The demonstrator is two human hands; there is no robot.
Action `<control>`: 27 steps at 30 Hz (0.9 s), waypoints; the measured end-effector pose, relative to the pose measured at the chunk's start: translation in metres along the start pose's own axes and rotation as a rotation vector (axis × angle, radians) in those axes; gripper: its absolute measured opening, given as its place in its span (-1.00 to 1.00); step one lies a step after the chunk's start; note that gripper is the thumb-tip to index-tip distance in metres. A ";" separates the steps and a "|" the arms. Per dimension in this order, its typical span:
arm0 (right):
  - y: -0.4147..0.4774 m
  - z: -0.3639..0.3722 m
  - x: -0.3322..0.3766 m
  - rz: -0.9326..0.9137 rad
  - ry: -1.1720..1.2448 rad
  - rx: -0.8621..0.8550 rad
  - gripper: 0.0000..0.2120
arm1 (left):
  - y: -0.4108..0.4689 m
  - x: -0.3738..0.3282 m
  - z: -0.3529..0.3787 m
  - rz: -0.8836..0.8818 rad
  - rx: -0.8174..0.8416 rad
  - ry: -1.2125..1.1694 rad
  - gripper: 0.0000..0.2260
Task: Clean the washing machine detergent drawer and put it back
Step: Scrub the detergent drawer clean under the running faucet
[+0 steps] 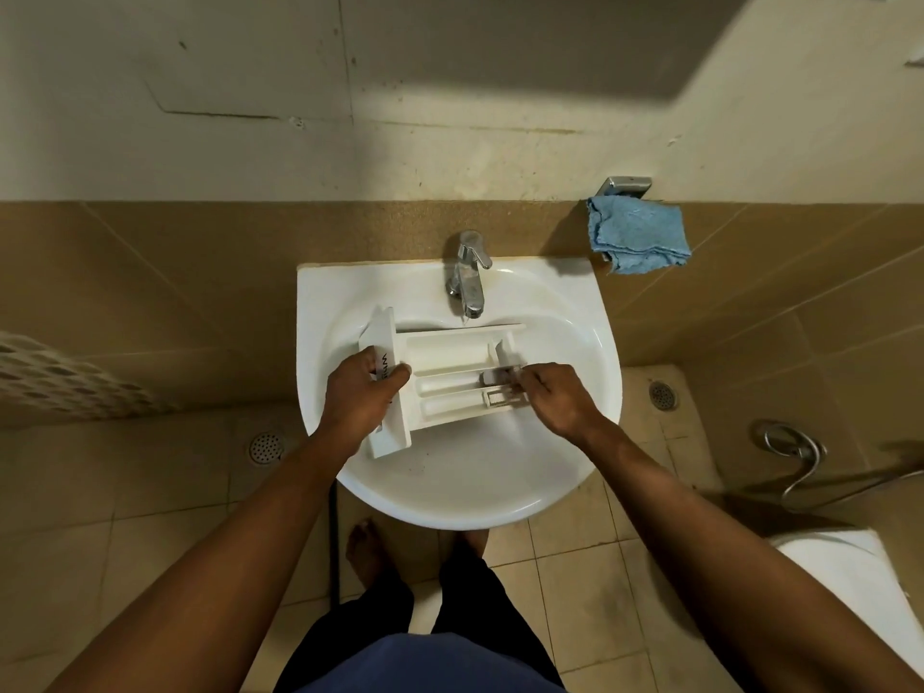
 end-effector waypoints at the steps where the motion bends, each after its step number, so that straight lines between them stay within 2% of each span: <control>1: 0.002 -0.004 -0.005 0.004 -0.020 -0.032 -0.66 | -0.001 -0.001 0.001 0.002 0.002 0.006 -0.70; 3: -0.001 0.001 -0.007 -0.019 -0.046 -0.032 -0.65 | -0.002 -0.002 0.001 0.006 -0.005 0.015 -0.81; 5: -0.014 0.018 0.000 -0.115 -0.058 0.027 -0.68 | -0.002 -0.002 0.002 0.011 -0.010 0.012 -0.81; 9: -0.015 0.001 -0.012 -0.129 -0.008 -0.040 -0.70 | -0.003 -0.005 0.001 0.016 0.000 0.010 -0.56; 11: -0.018 -0.002 -0.011 -0.214 -0.094 -0.060 -0.69 | -0.003 -0.005 0.001 0.025 0.009 -0.005 -0.52; 14: -0.037 0.038 0.012 -0.387 -0.330 0.066 -0.63 | -0.003 -0.005 0.001 0.022 0.007 -0.016 -0.50; 16: -0.047 0.052 0.015 -0.458 -0.383 0.100 -0.58 | -0.003 -0.005 0.003 0.013 0.011 -0.018 -0.52; 18: -0.044 0.041 0.006 -0.478 -0.380 0.046 -0.58 | -0.001 -0.004 0.004 0.012 0.001 -0.007 -0.64; 21: -0.041 0.029 -0.007 -0.418 -0.411 -0.029 -0.74 | 0.002 -0.002 0.004 0.002 -0.013 -0.011 -0.72; 23: -0.048 0.043 0.004 -0.438 -0.422 -0.016 -0.74 | 0.002 -0.003 0.004 0.001 -0.010 -0.007 -0.78; 27: -0.038 0.042 0.039 -0.435 -0.399 -0.008 -0.64 | 0.003 -0.001 0.001 -0.023 -0.003 -0.004 -0.67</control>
Point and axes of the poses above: each hand's wrist, its own y-axis towards the middle knuckle, its own z-axis out of the palm, x = y × z, the point moved 6 cm from there along y, towards the middle knuckle, and after that the axes turned 13 degrees about -x, right-handed, at the moved point
